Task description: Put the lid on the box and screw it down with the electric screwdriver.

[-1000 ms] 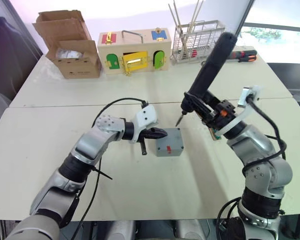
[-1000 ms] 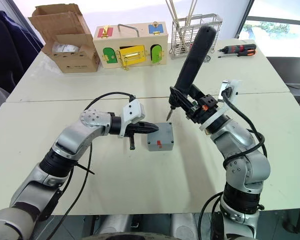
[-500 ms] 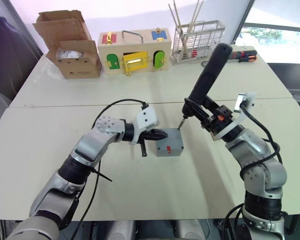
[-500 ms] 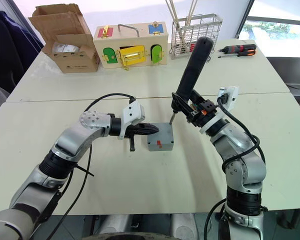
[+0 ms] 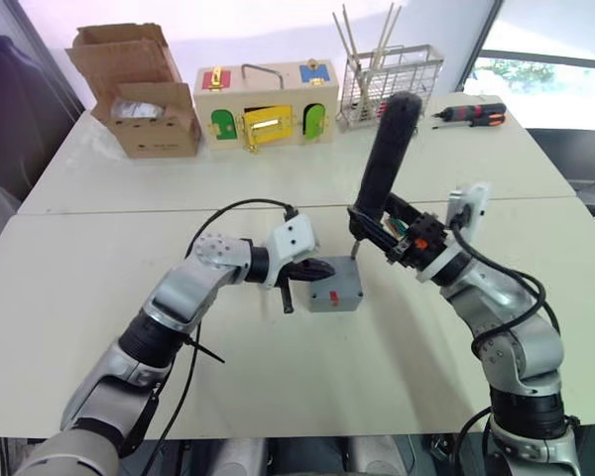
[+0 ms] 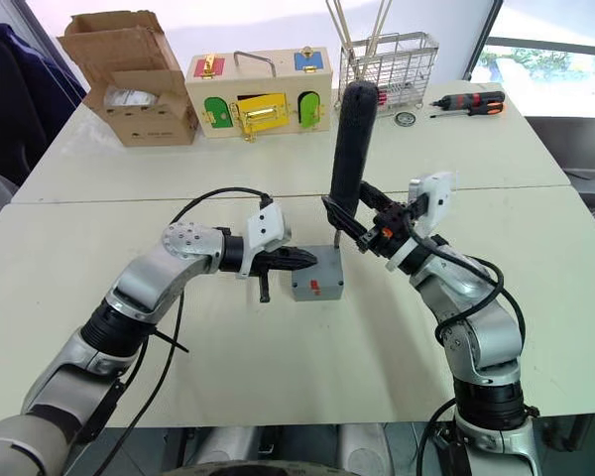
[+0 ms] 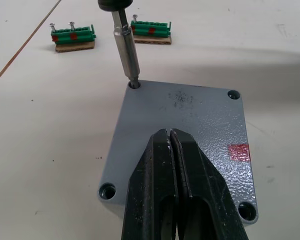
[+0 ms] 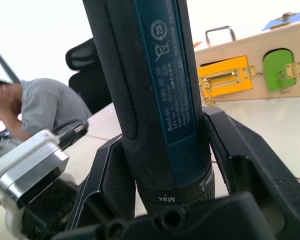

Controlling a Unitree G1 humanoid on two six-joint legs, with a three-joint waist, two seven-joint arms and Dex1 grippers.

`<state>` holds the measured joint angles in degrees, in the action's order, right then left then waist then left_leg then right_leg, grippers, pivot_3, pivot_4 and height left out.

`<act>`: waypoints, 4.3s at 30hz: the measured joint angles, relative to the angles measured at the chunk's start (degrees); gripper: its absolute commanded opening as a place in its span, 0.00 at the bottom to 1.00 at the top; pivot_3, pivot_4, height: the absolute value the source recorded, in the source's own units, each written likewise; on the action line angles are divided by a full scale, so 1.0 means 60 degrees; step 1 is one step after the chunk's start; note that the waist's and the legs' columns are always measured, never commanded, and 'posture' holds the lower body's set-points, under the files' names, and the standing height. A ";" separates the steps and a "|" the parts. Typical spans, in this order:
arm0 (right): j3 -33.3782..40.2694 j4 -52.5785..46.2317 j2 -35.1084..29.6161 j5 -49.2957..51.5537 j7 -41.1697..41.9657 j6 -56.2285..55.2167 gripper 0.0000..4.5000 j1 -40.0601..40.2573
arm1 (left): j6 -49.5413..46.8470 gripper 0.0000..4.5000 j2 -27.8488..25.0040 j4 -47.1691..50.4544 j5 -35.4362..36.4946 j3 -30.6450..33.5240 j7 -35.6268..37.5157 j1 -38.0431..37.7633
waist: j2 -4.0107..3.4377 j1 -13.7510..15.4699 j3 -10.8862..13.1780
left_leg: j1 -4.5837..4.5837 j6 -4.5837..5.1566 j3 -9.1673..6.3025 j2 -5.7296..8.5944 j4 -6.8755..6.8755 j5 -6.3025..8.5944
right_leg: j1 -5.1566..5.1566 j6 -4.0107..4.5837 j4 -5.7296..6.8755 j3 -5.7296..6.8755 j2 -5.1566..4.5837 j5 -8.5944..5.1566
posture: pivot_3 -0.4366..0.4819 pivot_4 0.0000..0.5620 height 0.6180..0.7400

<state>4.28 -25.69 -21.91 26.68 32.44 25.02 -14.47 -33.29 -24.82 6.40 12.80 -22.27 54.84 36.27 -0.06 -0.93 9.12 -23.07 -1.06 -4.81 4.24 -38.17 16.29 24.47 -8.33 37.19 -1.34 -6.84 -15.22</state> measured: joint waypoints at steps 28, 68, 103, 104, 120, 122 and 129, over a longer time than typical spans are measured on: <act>-0.0201 0.0133 0.0077 -0.0116 0.0032 -0.0570 0.42 0.0585 | 0.0003 0.00 0.0020 0.0249 -0.0183 -0.0218 -0.0129 -0.0367 | 0.0053 0.0032 -0.0106 | 0.0170 0.0103 -0.0001 -0.0017 0.0024 0.0067 | -0.0189 0.0002 -0.0073 0.0003 0.0006 -0.0005 | 0.48 0.27 0.92; -0.0190 0.1123 -0.0058 -0.0240 0.0225 -0.1147 0.42 0.0208 | -0.0156 0.00 -0.0132 0.0645 -0.0374 -0.0348 -0.0271 -0.0539 | 0.0064 0.0071 -0.0115 | 0.0272 0.0136 -0.0014 -0.0022 0.0045 0.0090 | -0.0342 0.0000 -0.0186 0.0014 0.0003 -0.0006 | 0.48 0.27 0.92; 0.2112 0.3174 -0.6992 0.1875 -0.0697 0.6067 0.42 -0.3261 | -0.0966 0.00 -0.0208 0.2750 0.1710 0.0657 0.0240 -0.0344 | -0.0051 0.0168 0.0037 | -0.0009 0.0082 0.0014 -0.0011 0.0015 0.0054 | -0.0081 0.0001 -0.0175 0.0008 -0.0018 -0.0003 | 0.48 0.27 0.92; 0.2017 0.3271 -0.7405 0.1731 -0.0317 0.6061 0.42 -0.3134 | -0.0903 0.00 -0.0246 0.2784 0.1686 0.0530 0.0245 -0.0377 | -0.0047 0.0169 0.0038 | -0.0010 0.0085 0.0015 -0.0014 0.0013 0.0055 | -0.0080 0.0001 -0.0173 0.0009 -0.0015 -0.0002 | 0.48 0.27 0.92; -0.0424 0.6661 -0.8078 0.1695 0.2266 0.9495 0.42 -0.2981 | -0.0400 0.00 -0.0855 0.3118 0.1094 -0.0259 0.0440 -0.0548 | -0.0055 0.0059 0.0045 | -0.0047 0.0072 0.0027 -0.0014 -0.0005 0.0044 | -0.0031 0.0005 -0.0157 0.0000 -0.0015 0.0006 | 0.48 0.27 0.92; -0.0727 0.7065 -0.7959 0.1504 0.2306 0.9535 0.42 -0.3199 | -0.0401 0.00 -0.0857 0.3118 0.1091 -0.0260 0.0425 -0.0550 | -0.0055 0.0066 0.0045 | -0.0047 0.0071 0.0027 -0.0014 -0.0009 0.0043 | -0.0031 0.0005 -0.0156 0.0000 -0.0015 0.0006 | 0.48 0.27 0.92; -0.1601 0.8523 -0.7408 0.0704 0.2628 0.9282 0.42 -0.4088 | -0.0563 0.00 -0.0816 0.3232 0.1087 -0.0259 0.0185 -0.0702 | -0.0055 0.0042 0.0046 | -0.0048 0.0060 0.0028 -0.0013 -0.0009 0.0037 | -0.0028 0.0004 -0.0153 0.0000 -0.0015 0.0007 | 0.48 0.27 0.92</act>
<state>-5.33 25.45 -66.36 30.90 48.21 80.71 -39.00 -36.67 -29.72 25.79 19.32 -23.83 55.95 32.06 -0.39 -0.67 9.39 -23.35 -0.70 -4.64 4.16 -38.22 16.51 24.30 -8.31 36.28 -1.34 -6.93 -15.18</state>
